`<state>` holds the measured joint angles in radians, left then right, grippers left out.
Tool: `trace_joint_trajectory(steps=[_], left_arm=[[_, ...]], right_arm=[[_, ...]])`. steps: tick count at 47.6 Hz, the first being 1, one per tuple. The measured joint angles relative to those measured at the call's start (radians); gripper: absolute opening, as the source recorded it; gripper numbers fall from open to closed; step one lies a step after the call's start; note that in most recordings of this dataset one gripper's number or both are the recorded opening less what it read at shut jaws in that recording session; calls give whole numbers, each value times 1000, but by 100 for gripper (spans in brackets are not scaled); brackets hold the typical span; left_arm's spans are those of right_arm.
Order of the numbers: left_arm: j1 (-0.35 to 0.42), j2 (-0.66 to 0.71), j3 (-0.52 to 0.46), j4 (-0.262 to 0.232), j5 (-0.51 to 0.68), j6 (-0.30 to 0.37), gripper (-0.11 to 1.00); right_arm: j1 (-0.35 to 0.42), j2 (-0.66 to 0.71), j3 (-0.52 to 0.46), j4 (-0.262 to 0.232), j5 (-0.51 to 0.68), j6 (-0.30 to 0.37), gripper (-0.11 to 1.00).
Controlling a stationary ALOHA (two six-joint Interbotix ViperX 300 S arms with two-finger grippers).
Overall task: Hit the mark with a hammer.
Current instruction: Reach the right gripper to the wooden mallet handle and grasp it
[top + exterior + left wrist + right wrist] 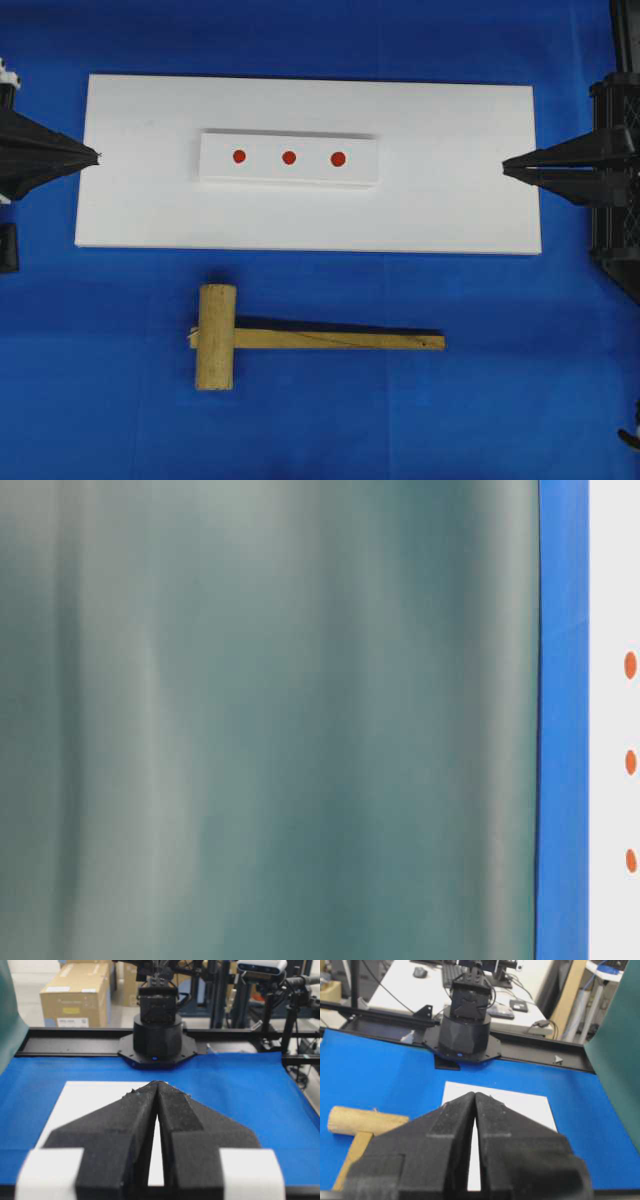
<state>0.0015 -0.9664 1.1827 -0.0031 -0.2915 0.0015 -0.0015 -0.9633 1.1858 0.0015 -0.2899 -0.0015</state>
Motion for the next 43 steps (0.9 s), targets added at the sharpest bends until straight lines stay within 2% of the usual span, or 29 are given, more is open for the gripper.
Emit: trace_joint_trajectory(steps=[6,22,27,30,34,43], left_arm=[[-14,3,0,-11,0,-15,0],[-14,8,0,-14,5,-21,0],[-15,11,0,-14,8,-21,0],[-15,11,0,-14,8,-21,0],[-15,11,0,-14,9,-21,0],[-9,11,0,-14,9,-20,0]], right_arm=[[9,18,-15,2,14,9,-6],[107,189,-92,8,34,101,-6],[138,265,-120,8,28,115,-1],[150,314,-138,9,17,124,6],[166,380,-160,11,-5,138,20],[196,574,-236,38,-31,183,76]])
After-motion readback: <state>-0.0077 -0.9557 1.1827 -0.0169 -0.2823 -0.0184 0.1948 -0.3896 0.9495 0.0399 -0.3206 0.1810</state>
